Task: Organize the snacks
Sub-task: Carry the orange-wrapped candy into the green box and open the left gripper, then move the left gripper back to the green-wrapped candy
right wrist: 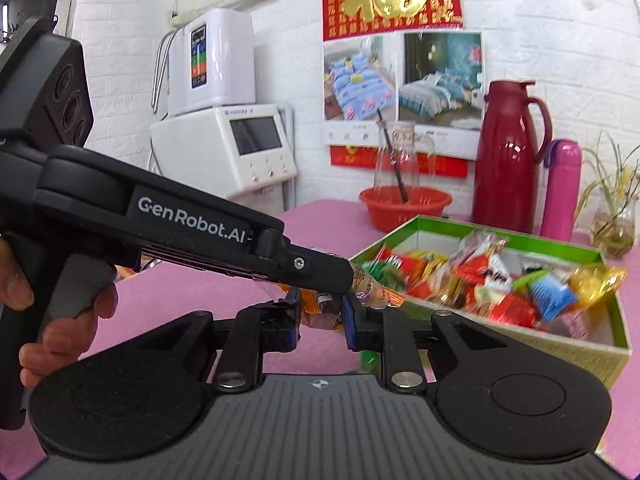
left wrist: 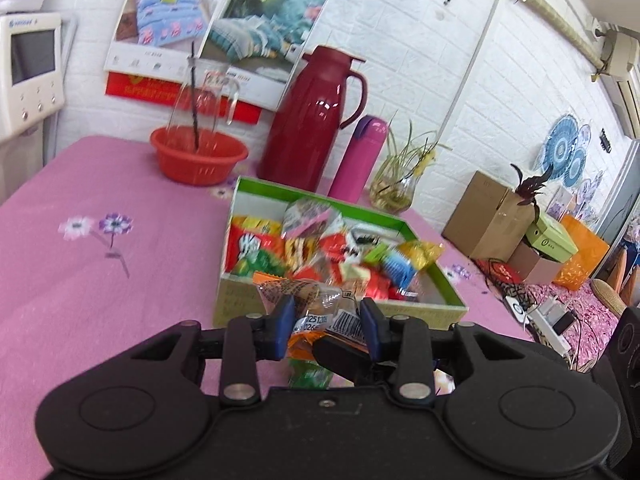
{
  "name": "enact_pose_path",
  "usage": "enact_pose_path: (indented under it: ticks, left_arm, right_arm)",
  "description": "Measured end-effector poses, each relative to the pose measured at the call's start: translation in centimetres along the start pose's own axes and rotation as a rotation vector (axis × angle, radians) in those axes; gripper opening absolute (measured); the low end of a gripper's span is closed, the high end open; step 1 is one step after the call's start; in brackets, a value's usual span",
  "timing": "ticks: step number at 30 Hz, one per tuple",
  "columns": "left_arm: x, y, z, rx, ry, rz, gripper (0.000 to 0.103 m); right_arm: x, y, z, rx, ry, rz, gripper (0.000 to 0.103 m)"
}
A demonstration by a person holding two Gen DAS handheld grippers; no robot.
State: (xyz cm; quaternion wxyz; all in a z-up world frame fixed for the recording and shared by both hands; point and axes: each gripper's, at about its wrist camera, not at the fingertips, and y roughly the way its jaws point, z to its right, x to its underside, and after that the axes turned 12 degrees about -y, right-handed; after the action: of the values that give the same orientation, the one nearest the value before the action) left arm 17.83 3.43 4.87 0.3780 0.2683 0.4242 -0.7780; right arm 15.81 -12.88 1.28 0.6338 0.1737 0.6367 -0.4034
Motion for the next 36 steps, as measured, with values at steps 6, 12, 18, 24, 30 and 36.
enact_pose_path:
  ticks: [6,12,18,24,30,36]
  left_arm:
    - [-2.2,2.1,1.2,0.040,0.016,0.049,0.029]
    - [-3.8,4.8,1.4,0.052,0.025,0.128,0.029]
    - [-4.3,9.1,-0.4,0.005,0.008,0.083,0.076]
    - [-3.4,9.6,-2.4,-0.057,-0.029,0.068,0.103]
    - [-3.2,8.0,-2.1,-0.052,-0.050,0.064,0.103]
    - [-2.1,5.4,-1.1,-0.071,-0.067,0.053,0.103]
  right_arm:
    - [-1.1,1.0,2.1,0.055,-0.041,0.055,0.038]
    - [-1.6,3.4,4.6,0.092,-0.049,0.102,0.038]
    - [-0.2,7.2,6.3,0.157,-0.078,0.030,0.047]
    - [1.8,7.6,7.6,0.168,-0.021,-0.046,0.086]
    - [1.7,5.2,7.2,0.188,0.006,-0.016,0.103]
    - [1.4,2.5,6.8,0.161,0.037,0.008,0.103]
